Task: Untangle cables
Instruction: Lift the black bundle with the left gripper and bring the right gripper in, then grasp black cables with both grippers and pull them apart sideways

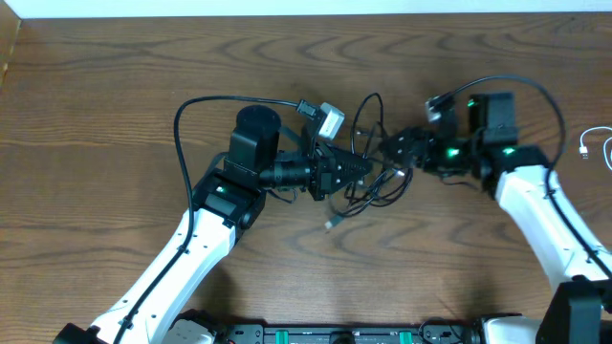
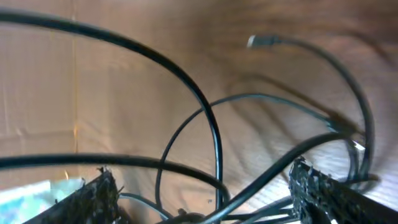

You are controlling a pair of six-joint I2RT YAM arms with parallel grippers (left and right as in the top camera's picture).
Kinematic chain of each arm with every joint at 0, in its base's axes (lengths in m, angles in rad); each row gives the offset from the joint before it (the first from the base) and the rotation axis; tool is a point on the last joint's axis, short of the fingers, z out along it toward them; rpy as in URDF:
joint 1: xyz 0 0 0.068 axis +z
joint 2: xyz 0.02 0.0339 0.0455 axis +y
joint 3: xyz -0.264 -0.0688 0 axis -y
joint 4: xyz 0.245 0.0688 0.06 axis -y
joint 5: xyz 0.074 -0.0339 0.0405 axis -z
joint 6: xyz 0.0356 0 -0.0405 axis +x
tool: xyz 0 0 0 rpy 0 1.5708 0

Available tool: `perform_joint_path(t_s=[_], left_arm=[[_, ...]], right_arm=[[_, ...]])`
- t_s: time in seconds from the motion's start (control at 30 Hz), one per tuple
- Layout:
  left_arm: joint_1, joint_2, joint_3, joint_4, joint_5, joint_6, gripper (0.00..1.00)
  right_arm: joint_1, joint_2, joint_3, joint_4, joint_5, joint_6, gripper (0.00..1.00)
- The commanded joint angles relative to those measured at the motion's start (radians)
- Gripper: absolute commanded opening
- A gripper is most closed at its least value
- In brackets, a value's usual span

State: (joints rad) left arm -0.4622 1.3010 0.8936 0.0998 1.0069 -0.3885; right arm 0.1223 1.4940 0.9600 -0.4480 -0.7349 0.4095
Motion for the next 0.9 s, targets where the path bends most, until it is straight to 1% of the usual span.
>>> perform_joint_path(t_s=[0.0, 0.03, 0.07, 0.1, 0.13, 0.17, 0.23, 0.33, 0.43, 0.5, 0.53, 0.57, 0.7, 0.77, 0.8, 0.83, 0.87], left_arm=[[0.0, -0.002, 0.006, 0.058, 0.114, -0.011, 0.08], [0.0, -0.002, 0.006, 0.084, 0.13, -0.037, 0.1], [0.0, -0.002, 0.006, 0.112, 0.145, -0.063, 0.13], [0.001, -0.002, 0.006, 0.136, 0.163, -0.079, 0.17], [0.001, -0.002, 0.006, 0.154, 0.181, -0.084, 0.24], [0.003, -0.003, 0.006, 0.166, 0.192, -0.084, 0.26], [0.019, -0.007, 0.006, 0.167, 0.202, -0.086, 0.27], [0.058, -0.009, 0.006, 0.167, 0.217, -0.106, 0.28], [0.115, -0.009, 0.006, 0.165, 0.217, -0.126, 0.28], [0.161, -0.009, 0.006, 0.164, 0.216, -0.126, 0.29], [0.18, -0.009, 0.006, 0.16, 0.216, -0.126, 0.29], [0.198, -0.009, 0.006, 0.15, 0.211, -0.126, 0.29], [0.246, -0.008, 0.006, 0.091, 0.207, -0.126, 0.29], [0.261, -0.008, 0.006, 0.05, 0.189, -0.125, 0.29], [0.267, -0.008, 0.006, 0.026, 0.165, -0.125, 0.25], [0.272, -0.008, 0.006, 0.001, 0.131, -0.125, 0.19], [0.278, -0.008, 0.006, -0.027, 0.089, -0.126, 0.09]], right_arm=[[0.071, 0.008, -0.051, 0.038, 0.136, 0.045, 0.82], [0.084, 0.01, -0.058, 0.037, 0.202, 0.067, 0.79], [0.1, 0.011, -0.066, 0.029, 0.299, 0.097, 0.72], [0.109, 0.011, -0.068, 0.014, 0.381, 0.122, 0.69], [0.116, 0.011, -0.068, -0.004, 0.464, 0.147, 0.67], [0.116, 0.011, -0.068, -0.013, 0.519, 0.154, 0.65], [0.112, 0.01, -0.068, -0.019, 0.601, 0.151, 0.62], [0.091, 0.01, -0.067, -0.027, 0.672, 0.151, 0.52], [0.061, 0.01, -0.063, -0.051, 0.676, 0.151, 0.37], [0.044, 0.008, -0.063, -0.064, 0.674, 0.151, 0.15], [0.036, 0.006, -0.063, -0.069, 0.672, 0.15, 0.05], [0.03, 0.002, -0.063, -0.07, 0.668, 0.15, 0.01], [0.013, -0.037, -0.057, -0.055, 0.582, 0.074, 0.01], [0.01, -0.071, -0.046, -0.053, 0.575, 0.038, 0.01], [0.009, -0.09, -0.04, -0.054, 0.575, 0.022, 0.01], [0.008, -0.113, -0.035, -0.054, 0.575, 0.003, 0.01], [0.007, -0.14, -0.028, -0.057, 0.57, -0.013, 0.01]])
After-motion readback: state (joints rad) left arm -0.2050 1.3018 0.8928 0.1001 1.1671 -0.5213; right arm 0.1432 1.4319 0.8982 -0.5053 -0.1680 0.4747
